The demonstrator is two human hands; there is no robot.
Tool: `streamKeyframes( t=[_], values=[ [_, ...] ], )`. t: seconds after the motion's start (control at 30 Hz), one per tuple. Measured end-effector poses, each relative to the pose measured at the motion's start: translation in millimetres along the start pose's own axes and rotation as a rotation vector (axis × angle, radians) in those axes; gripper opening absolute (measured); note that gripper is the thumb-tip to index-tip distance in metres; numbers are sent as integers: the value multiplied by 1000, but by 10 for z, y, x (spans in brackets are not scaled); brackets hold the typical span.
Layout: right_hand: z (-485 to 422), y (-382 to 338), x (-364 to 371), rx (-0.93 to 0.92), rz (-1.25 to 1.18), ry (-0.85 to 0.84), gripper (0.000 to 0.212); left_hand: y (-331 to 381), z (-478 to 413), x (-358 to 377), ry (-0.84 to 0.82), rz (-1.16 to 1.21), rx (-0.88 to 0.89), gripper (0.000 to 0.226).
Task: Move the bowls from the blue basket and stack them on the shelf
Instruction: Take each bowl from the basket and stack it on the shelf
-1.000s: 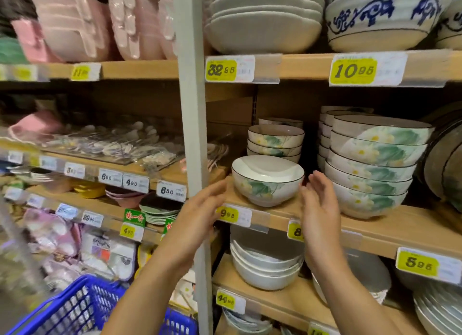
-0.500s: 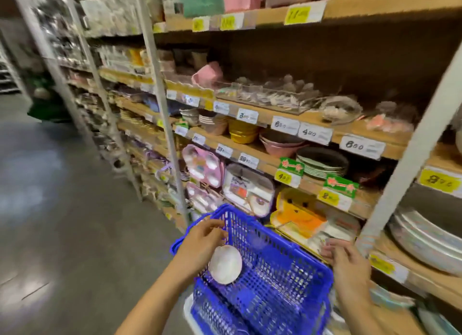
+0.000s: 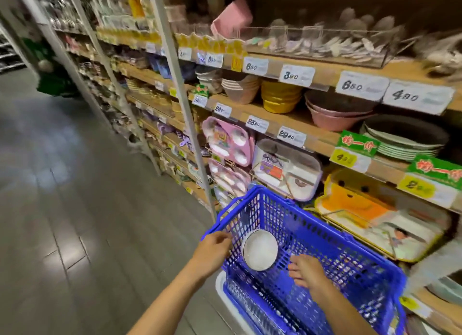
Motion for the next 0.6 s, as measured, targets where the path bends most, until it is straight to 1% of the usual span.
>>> streamKeyframes(
  t=[0.03, 0.13, 0.17, 0.27, 0.3, 0.4, 0.47, 0.5, 0.53, 0.6],
  values=[
    [-111, 43, 77, 44, 2, -19, 25, -17, -150, 32, -15, -22, -13, 17],
    [-368, 137, 251, 164, 7, -53, 12, -48, -602, 115, -58, -114, -56, 15],
    [-439, 181, 298, 205, 5, -57, 15, -59, -741, 152, -76, -145, -70, 14],
    [-598, 270, 462, 296, 23, -111, 34, -55, -1121, 293, -128, -225, -84, 14],
    [-632, 278, 492, 314, 14, -112, 33, -67, -1263, 358, -141, -248, -80, 16],
    [-781, 367, 561, 361, 27, -65, 21, -196, -1645, 576, -171, -352, -125, 22],
    [-858, 443, 653, 397, 56, -50, 19, -348, -1875, 758, -205, -418, -166, 15],
    [-904, 482, 715, 406, 73, -56, 16, -448, -1993, 848, -219, -453, -182, 19],
    [-966, 524, 773, 405, 87, -62, 11, -537, -2083, 923, -230, -503, -207, 29],
    [-1065, 595, 824, 418, 108, -37, 10, -716, -2244, 1068, -270, -611, -221, 42]
  ],
)
Point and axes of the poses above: each hand's wrist, its own z-axis away from the middle knuckle, its own x-axis out of the palm, y = z × x, the point moved 9 cm from there along -z, towards the middle knuckle, and after that the axes turned 8 degrees about z, right-handed, at the moved point
